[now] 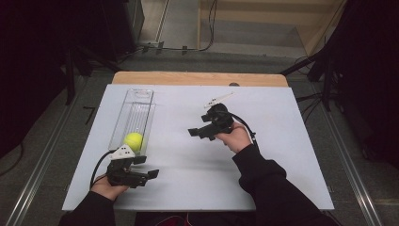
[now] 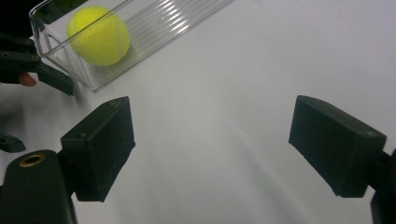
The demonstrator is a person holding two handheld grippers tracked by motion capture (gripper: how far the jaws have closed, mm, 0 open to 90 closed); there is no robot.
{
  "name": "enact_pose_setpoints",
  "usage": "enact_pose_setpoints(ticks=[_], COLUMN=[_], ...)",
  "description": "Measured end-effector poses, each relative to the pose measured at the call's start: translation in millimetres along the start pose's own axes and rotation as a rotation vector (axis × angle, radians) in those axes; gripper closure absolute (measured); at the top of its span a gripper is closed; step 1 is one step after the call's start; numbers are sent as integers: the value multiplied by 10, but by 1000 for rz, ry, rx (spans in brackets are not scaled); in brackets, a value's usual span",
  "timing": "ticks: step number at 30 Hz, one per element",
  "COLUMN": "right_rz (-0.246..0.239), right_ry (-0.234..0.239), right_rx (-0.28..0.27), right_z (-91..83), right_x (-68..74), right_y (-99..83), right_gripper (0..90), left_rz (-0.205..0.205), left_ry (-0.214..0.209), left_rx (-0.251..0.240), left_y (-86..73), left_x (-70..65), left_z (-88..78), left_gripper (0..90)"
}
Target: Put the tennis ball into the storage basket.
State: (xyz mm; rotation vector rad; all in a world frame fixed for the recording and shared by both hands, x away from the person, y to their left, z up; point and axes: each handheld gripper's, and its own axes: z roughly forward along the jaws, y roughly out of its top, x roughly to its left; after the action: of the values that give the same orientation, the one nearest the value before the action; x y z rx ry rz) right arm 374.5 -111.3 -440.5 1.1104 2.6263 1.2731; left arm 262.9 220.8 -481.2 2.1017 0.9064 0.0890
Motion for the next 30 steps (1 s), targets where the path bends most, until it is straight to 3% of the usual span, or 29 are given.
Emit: enact_pose_setpoints(ticks=[30], right_rz=[40], right_ry=[-59], right_rx=[-42], right_z=[-462], right_x=[-112], right_y=[-478], right_gripper=[124], left_rz=[1], left_ry=[1], left_rx=[-2], left_y=[7], left_x=[-12], left_z=[-12], left_gripper=[210])
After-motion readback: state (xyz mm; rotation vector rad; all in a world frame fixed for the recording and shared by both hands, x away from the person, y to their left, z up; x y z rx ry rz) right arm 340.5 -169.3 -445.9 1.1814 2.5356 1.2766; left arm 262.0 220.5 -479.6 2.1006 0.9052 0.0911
